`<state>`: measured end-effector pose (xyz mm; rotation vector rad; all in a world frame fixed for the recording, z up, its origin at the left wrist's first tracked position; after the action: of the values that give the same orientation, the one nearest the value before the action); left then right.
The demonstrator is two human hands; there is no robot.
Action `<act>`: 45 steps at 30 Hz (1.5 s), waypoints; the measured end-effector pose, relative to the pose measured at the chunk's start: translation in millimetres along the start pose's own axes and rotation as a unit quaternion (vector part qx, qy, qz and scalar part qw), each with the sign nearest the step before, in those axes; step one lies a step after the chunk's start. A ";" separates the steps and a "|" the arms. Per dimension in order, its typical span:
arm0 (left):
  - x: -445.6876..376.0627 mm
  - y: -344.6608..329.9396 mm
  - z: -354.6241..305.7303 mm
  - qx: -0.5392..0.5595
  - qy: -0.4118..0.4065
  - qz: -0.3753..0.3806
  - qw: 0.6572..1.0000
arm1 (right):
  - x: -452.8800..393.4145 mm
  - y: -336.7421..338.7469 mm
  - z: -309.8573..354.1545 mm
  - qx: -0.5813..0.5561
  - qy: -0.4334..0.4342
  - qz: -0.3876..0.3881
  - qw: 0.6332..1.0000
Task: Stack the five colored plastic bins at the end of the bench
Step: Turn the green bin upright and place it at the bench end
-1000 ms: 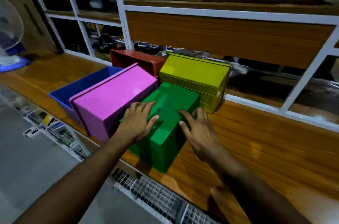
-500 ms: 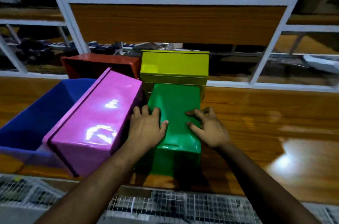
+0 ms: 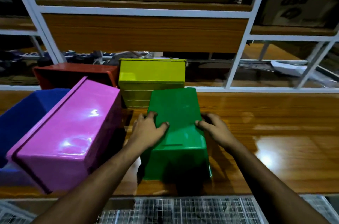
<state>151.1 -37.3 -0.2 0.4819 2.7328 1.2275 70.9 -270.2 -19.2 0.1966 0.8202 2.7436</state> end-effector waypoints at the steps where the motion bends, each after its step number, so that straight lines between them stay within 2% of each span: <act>1: -0.9 -1.1 -0.2 0.008 0.019 0.016 1.000 | 2.1 6.4 10.6 0.030 0.020 -0.019 0.999; 4: -1.6 -6.2 -5.9 0.020 0.060 0.071 0.995 | 3.9 17.0 49.8 0.141 0.109 -0.073 0.981; 5: -2.2 -7.3 -10.9 0.055 0.067 0.085 0.993 | 5.1 15.8 63.9 0.161 0.127 -0.082 0.975; 7: -4.5 -10.1 -24.3 0.193 0.076 0.115 0.971 | 5.8 9.1 88.2 0.186 0.163 -0.084 0.965; 9: -9.1 -13.8 -29.8 0.325 0.087 0.129 0.933 | 8.8 -1.5 108.4 0.198 0.209 -0.064 0.956; 11: -13.2 -16.8 -25.1 0.400 0.094 0.125 0.903 | 10.2 -6.4 120.0 0.200 0.241 -0.038 0.949; 13: -7.0 -9.3 -30.1 0.441 0.089 0.117 0.885 | 6.4 2.7 116.1 0.247 0.207 -0.068 0.944; 15: -7.1 -3.5 -31.9 0.458 0.067 0.109 0.880 | -4.1 19.2 86.3 0.299 0.083 -0.109 0.944; 16: -8.4 -4.0 -29.8 0.462 0.059 0.108 0.878 | -6.8 23.1 69.6 0.261 0.013 -0.087 0.961; 17: -7.0 -3.6 -29.1 0.465 0.053 0.107 0.877 | -6.9 20.6 58.3 0.167 -0.034 -0.049 0.984; 18: -5.1 -4.4 -29.1 0.471 0.046 0.106 0.874 | -6.8 14.5 53.3 0.038 -0.053 -0.016 0.998; 19: -3.1 -6.7 -29.0 0.481 0.045 0.105 0.869 | -4.9 8.6 54.3 -0.066 -0.058 0.006 0.996; 21: -0.5 -12.4 -28.2 0.497 0.050 0.098 0.861 | -7.5 8.3 58.2 -0.129 -0.049 0.002 0.990; 23: 2.3 -18.9 -27.4 0.498 0.050 0.095 0.861 | -10.5 11.6 58.8 -0.104 -0.041 -0.016 0.994; 25: 4.1 -24.3 -26.9 0.475 0.040 0.088 0.875 | -15.7 13.6 54.1 -0.073 -0.044 -0.023 0.996; 31: 2.8 -10.1 -44.3 0.221 -0.106 0.008 0.970 | -24.2 18.7 41.4 -0.010 -0.075 -0.042 0.996; 33: 2.3 -0.4 -51.8 0.109 -0.159 -0.038 0.981 | -23.2 19.5 48.1 0.017 -0.071 -0.054 0.996; 35: 3.4 2.9 -60.6 0.074 -0.191 -0.032 0.978 | -21.1 18.4 61.8 0.050 -0.041 -0.065 0.996; 37: 2.9 2.8 -61.9 0.062 -0.197 -0.018 0.978 | -19.0 17.4 78.6 0.046 0.011 -0.062 0.997; 40: 0.2 13.0 -46.7 0.100 -0.144 -0.042 0.984 | -13.4 18.4 85.6 -0.001 0.041 -0.041 0.998; 42: 0.4 18.9 -33.8 0.166 -0.099 -0.024 0.981 | -22.6 24.3 64.0 0.090 0.027 -0.054 0.994; 45: 1.6 21.5 -18.5 0.294 -0.032 0.033 0.955 | -32.8 16.6 7.8 0.217 -0.076 0.010 0.973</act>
<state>150.7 -36.4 28.2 0.6501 3.0111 0.3655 100.2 -289.1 -5.2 0.4960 1.3660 2.4900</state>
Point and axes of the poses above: each hand's wrist, its own x-axis away from the middle knuckle, its own y-axis out of the back of the hand, z = x × y, the point moved 8 cm from there along -x, towards the middle knuckle, and after that the axes turned 7 degrees about x, right-handed, at the moved point
